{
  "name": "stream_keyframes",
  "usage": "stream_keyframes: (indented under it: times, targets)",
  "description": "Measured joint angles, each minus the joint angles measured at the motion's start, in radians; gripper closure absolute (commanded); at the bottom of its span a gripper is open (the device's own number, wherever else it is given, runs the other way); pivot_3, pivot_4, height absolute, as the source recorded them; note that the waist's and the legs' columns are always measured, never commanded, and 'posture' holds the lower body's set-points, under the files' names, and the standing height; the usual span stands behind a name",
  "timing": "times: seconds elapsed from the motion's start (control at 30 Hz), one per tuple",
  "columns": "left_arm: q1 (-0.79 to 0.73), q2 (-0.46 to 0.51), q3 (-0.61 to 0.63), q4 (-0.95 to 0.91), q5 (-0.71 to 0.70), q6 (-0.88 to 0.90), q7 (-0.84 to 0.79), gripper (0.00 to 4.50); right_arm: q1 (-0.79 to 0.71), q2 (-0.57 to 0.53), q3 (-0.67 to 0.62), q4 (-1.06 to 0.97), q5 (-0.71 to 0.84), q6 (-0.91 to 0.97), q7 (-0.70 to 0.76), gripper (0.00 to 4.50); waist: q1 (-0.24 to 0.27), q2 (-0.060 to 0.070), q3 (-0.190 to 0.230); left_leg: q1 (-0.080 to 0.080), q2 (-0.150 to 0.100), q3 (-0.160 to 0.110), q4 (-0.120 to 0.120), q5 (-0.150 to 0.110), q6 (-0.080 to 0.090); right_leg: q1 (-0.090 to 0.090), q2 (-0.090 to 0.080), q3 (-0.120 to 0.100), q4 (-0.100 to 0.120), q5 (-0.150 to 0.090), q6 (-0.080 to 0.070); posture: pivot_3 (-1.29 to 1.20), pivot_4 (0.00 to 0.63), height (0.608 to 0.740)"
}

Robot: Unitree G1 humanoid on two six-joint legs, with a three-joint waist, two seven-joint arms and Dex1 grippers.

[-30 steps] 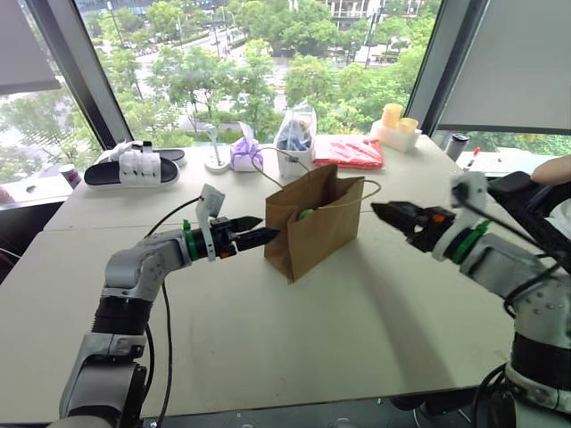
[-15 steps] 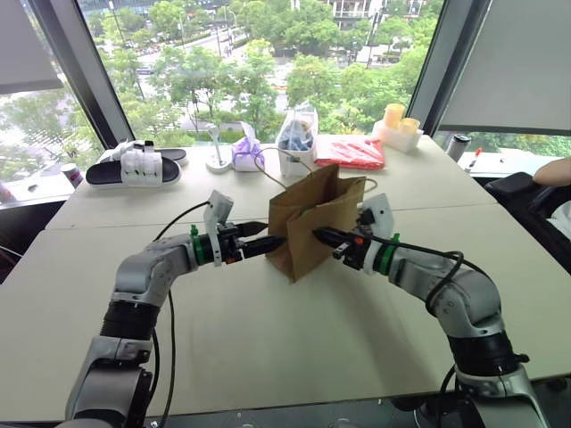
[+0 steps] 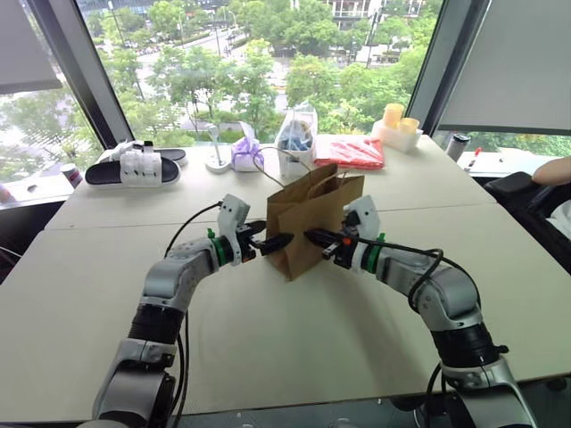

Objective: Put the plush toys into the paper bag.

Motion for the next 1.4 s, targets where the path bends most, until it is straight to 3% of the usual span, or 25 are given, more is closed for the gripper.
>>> stream_keyframes:
  times: [0.13,0.3,0.47,0.7,1.1,1.4]
  targets:
    - [0.021,-0.041,0.005,-0.003,0.0,-0.001,0.046,0.0,0.037,-0.012,-0.015,-0.053,0.001,0.028,-0.003,4.45,0.001,0.0,0.0,0.0,0.0,0.0,0.0,0.0,0.0,0.0,0.0,0.0,0.0,0.0,0.0,0.0,0.15,0.74]
    - [0.02,-0.076,0.008,-0.007,0.0,-0.006,0.079,2.22,0.09,-0.033,-0.058,-0.136,0.019,0.078,-0.023,4.5,0.002,0.0,0.0,0.0,0.0,0.0,0.0,-0.001,0.001,0.0,0.0,0.0,0.0,0.0,0.0,0.0,0.15,0.74]
    - [0.018,-0.105,0.009,-0.001,0.0,-0.023,0.089,4.47,0.186,-0.078,-0.197,-0.243,0.061,0.152,-0.07,4.5,0.004,0.0,0.0,0.0,0.0,0.0,0.0,-0.002,0.003,0.001,0.0,0.0,0.0,0.0,0.0,0.0,0.15,0.74]
    - [-0.023,-0.075,0.007,0.089,-0.003,-0.047,-0.012,4.47,0.261,-0.118,-0.302,-0.325,0.101,0.212,-0.109,4.5,0.002,0.0,0.0,0.0,0.0,0.001,0.0,-0.002,0.003,0.001,0.0,0.0,0.0,0.0,0.0,0.0,0.15,0.74]
    - [-0.282,0.074,0.009,0.531,-0.024,-0.102,-0.605,4.47,0.339,-0.35,-0.521,-0.313,0.135,0.221,-0.033,4.5,-0.002,0.0,0.0,0.001,0.0,0.001,0.001,-0.003,0.006,0.002,0.0,-0.001,-0.001,0.0,0.0,0.0,0.15,0.74]
    - [-0.307,0.097,-0.074,0.669,0.074,-0.161,-0.866,4.47,0.36,-0.364,-0.546,-0.311,0.158,0.221,-0.02,4.5,0.0,0.0,0.0,0.0,0.0,0.002,0.001,-0.003,0.006,0.002,0.0,-0.001,-0.001,0.0,0.0,0.0,0.15,0.74]
